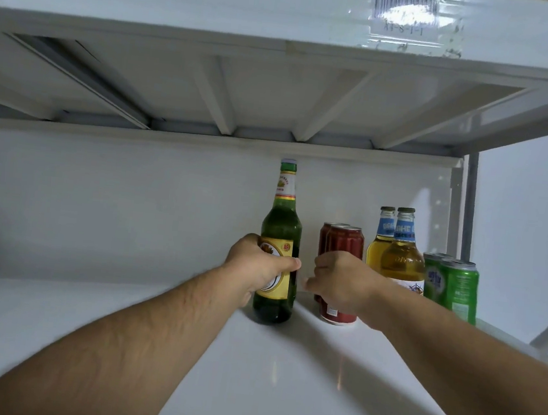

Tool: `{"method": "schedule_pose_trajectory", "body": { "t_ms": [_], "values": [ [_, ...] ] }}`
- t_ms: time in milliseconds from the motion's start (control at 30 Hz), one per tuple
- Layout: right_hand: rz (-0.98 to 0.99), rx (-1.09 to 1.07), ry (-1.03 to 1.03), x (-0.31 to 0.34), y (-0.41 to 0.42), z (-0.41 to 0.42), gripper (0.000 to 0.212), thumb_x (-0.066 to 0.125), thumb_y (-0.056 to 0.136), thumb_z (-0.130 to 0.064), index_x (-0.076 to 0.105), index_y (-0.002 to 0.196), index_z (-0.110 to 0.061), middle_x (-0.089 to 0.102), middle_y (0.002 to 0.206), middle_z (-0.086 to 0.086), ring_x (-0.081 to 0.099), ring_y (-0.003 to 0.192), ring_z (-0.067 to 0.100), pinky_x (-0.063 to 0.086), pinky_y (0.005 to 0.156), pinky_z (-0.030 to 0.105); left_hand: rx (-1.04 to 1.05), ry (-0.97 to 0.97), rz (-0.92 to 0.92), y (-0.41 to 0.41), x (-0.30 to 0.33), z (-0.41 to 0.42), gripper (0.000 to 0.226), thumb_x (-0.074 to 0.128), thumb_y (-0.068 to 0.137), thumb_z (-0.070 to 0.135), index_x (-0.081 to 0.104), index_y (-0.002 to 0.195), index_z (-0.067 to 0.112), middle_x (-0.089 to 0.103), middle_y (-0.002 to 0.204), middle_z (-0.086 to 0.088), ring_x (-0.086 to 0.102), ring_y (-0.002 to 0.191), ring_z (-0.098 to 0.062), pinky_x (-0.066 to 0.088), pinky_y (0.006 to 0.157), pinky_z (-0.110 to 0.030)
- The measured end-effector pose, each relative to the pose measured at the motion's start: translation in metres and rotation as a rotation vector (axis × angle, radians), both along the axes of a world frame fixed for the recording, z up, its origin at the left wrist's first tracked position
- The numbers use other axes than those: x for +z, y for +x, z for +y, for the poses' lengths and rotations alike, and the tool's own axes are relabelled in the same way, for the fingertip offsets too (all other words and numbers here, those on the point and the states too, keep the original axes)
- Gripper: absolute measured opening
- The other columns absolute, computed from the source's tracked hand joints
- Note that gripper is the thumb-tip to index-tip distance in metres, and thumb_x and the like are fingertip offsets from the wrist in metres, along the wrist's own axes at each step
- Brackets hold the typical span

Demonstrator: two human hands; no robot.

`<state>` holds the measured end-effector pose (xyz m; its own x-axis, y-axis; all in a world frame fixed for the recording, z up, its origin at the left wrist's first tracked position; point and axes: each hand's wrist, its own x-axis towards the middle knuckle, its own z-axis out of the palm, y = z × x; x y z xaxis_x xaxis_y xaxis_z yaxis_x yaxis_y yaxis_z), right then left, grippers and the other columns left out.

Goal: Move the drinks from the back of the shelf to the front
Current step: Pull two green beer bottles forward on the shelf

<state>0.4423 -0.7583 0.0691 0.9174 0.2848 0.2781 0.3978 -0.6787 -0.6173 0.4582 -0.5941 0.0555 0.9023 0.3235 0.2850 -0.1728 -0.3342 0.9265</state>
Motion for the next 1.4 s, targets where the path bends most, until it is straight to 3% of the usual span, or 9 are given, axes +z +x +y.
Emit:
{"method": "schedule_pose_trajectory", "body": {
  "t_ms": [167,300,500,633,767,1000,1133,1300,1400],
  "values": [
    [0.023,0.042,0.010,-0.006,0.007,-0.005,0.018,0.065,0.088,-0.020,0.065,0.104,-0.012,0.067,0.106,0.014,0.063,0.093,0.027,0.055,0.087,0.040,0.001,0.012,0.019,0.007,-0.002,-0.009,0.058,0.095,0.072,0.030,0.063,0.120,0.017,0.073,0.113,-0.005,0.071,0.106,-0.027,0.059,0.098,-0.048],
    [0.048,0.039,0.079,-0.010,0.014,-0.012,0.017,0.069,0.078,-0.028,0.064,0.094,-0.022,0.067,0.102,0.009,0.064,0.099,0.031,0.054,0.093,0.049,0.008,0.009,0.029,0.012,-0.006,-0.011,0.060,0.095,0.071,0.030,0.064,0.120,0.016,0.073,0.113,-0.006,0.072,0.106,-0.028,0.059,0.099,-0.049],
    [0.044,0.065,0.114,-0.016,0.006,-0.018,0.011,0.069,0.088,-0.022,0.066,0.098,-0.019,0.069,0.100,0.009,0.063,0.098,0.026,0.054,0.093,0.041,0.018,0.007,0.022,0.020,-0.011,-0.010,0.060,0.098,0.066,0.032,0.067,0.115,0.017,0.076,0.108,-0.004,0.075,0.101,-0.027,0.060,0.096,-0.050],
    [0.018,0.077,0.123,-0.016,0.006,-0.016,0.009,0.069,0.089,-0.021,0.066,0.096,-0.017,0.069,0.096,0.011,0.064,0.094,0.026,0.053,0.086,0.036,0.010,0.000,0.024,0.020,-0.012,-0.008,0.057,0.097,0.067,0.032,0.068,0.114,0.017,0.077,0.108,-0.004,0.075,0.100,-0.026,0.060,0.096,-0.049],
    [0.014,0.118,0.088,-0.018,0.006,-0.014,0.010,0.067,0.086,-0.019,0.065,0.090,-0.010,0.063,0.085,0.015,0.062,0.087,0.035,0.055,0.084,0.044,0.003,0.006,0.028,0.018,-0.012,-0.007,0.059,0.097,0.068,0.034,0.068,0.117,0.017,0.076,0.110,-0.003,0.075,0.102,-0.026,0.060,0.097,-0.049],
    [0.023,0.137,0.114,-0.022,0.004,-0.015,0.016,0.072,0.083,-0.019,0.058,0.074,-0.018,0.056,0.071,0.007,0.056,0.075,0.025,0.051,0.073,0.041,0.024,0.087,0.042,0.018,-0.011,-0.007,0.061,0.094,0.070,0.041,0.066,0.120,0.018,0.074,0.114,-0.003,0.072,0.107,-0.027,0.059,0.099,-0.049],
    [0.033,0.143,0.124,-0.023,0.002,-0.018,0.019,0.071,0.086,-0.019,0.057,0.074,-0.018,0.054,0.072,0.006,0.054,0.074,0.022,0.048,0.071,0.034,0.066,0.144,0.037,0.017,-0.011,-0.010,0.065,0.092,0.072,0.045,0.062,0.124,0.018,0.072,0.117,-0.004,0.070,0.110,-0.028,0.059,0.099,-0.049],
    [0.064,0.169,0.141,-0.024,0.003,-0.018,0.013,0.073,0.082,-0.021,0.064,0.084,-0.012,0.062,0.089,0.025,0.059,0.083,0.027,0.054,0.084,0.046,0.098,0.224,0.032,0.014,-0.013,-0.011,0.067,0.088,0.077,0.048,0.058,0.128,0.016,0.069,0.121,-0.003,0.068,0.112,-0.027,0.058,0.099,-0.046],
    [0.086,0.206,0.186,-0.027,0.005,-0.015,0.015,0.074,0.077,-0.022,0.064,0.081,-0.012,0.058,0.075,0.012,0.057,0.079,0.028,0.053,0.078,0.044,0.110,0.269,0.022,0.011,-0.012,-0.010,0.066,0.087,0.078,0.050,0.058,0.127,0.016,0.069,0.118,-0.003,0.068,0.108,-0.024,0.058,0.089,-0.038]
  ]
}}
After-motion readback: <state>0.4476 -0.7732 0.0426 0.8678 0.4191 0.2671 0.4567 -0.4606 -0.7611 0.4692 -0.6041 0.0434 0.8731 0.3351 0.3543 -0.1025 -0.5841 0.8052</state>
